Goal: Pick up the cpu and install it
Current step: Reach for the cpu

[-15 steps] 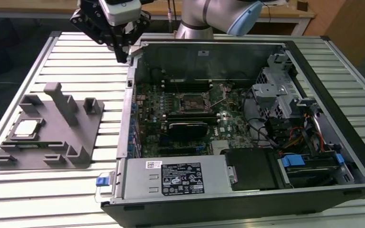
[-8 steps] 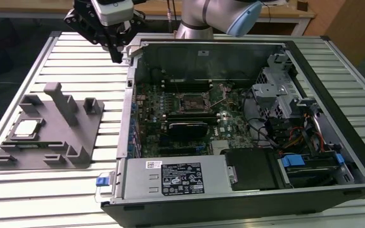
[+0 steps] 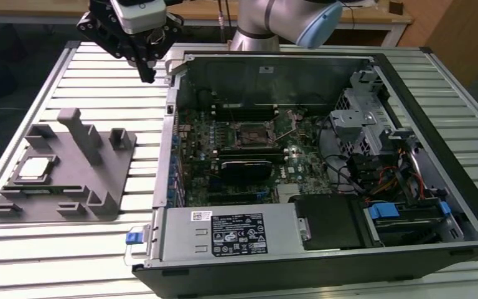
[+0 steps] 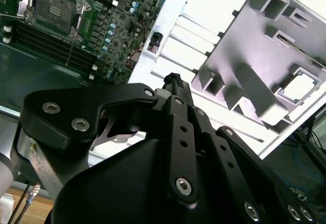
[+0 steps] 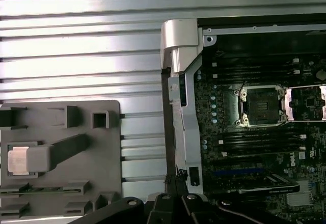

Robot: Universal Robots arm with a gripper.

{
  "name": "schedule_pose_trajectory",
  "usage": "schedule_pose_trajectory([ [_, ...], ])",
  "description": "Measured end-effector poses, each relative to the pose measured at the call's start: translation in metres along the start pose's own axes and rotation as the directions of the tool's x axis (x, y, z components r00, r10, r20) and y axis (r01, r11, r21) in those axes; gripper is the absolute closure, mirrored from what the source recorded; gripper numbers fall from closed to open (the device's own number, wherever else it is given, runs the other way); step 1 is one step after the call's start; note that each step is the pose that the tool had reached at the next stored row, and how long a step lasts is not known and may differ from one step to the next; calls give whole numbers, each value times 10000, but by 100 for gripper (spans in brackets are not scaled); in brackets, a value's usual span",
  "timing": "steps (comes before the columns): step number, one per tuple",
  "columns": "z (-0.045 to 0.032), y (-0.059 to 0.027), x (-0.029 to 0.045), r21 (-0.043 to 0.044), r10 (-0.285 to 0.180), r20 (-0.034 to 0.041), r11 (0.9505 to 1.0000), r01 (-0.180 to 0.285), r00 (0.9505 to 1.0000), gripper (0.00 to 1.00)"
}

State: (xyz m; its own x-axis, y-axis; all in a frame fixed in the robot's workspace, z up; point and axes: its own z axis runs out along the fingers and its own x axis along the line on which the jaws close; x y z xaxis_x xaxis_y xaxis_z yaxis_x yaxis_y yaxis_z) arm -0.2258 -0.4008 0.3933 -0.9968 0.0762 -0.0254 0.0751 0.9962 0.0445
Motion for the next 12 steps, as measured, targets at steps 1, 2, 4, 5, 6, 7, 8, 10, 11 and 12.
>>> schedule_pose_trajectory([
  [1, -1, -1, 11, 0, 0, 0, 10000, 0, 10000, 89],
  [2, -1, -2, 23, 0, 0, 0, 10000, 0, 10000, 89],
  [4, -2, -5, 44, 0, 0, 1, 10000, 0, 10000, 89],
  [5, -2, -6, 55, 0, 0, 1, 10000, 0, 10000, 89],
  [6, -2, -7, 64, 0, 0, 1, 10000, 0, 10000, 89],
  [7, -2, -8, 75, 0, -1, 1, 10000, 1, 10000, 89],
  [8, -3, -9, 85, 0, -1, 2, 10000, 1, 10000, 89],
  [10, -3, -11, 106, 0, 0, 2, 10000, 0, 10000, 89],
  [11, -4, -12, 115, 0, 0, 2, 10000, 0, 10000, 89],
  [12, -3, -12, 123, 0, 0, 2, 10000, 0, 10000, 89],
])
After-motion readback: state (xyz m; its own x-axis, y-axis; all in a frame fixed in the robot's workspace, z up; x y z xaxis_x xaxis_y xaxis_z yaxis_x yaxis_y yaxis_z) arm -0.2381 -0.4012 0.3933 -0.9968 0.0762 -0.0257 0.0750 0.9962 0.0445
